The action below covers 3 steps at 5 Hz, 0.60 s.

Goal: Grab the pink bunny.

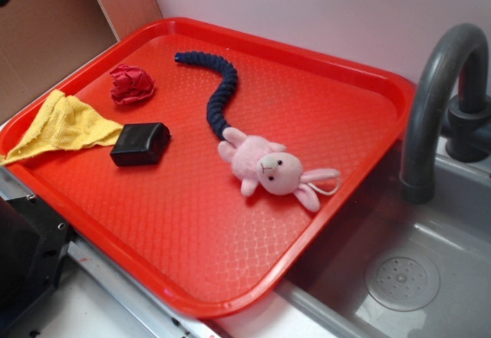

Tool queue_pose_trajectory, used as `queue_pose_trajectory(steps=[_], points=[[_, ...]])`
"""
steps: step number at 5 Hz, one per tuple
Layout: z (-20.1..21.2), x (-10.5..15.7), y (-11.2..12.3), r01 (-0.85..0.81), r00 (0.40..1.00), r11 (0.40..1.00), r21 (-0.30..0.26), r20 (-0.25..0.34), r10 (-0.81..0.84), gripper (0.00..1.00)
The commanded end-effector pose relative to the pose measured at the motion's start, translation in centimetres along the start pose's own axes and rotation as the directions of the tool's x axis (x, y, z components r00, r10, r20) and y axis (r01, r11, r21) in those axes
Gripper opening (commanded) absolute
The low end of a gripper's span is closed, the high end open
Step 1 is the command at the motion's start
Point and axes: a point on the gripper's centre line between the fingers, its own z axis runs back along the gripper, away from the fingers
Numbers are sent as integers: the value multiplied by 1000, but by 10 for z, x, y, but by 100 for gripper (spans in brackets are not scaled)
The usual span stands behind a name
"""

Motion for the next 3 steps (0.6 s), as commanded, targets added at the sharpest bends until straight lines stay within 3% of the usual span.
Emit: queue_pose_trajectory(steps=[1,2,3], points=[[0,0,0,0,1000,1000,0,0,0,100],[-10,24,2,238,971,971,-17,42,-237,100],[-27,52,1,469,882,882,-46,66,-466,100]])
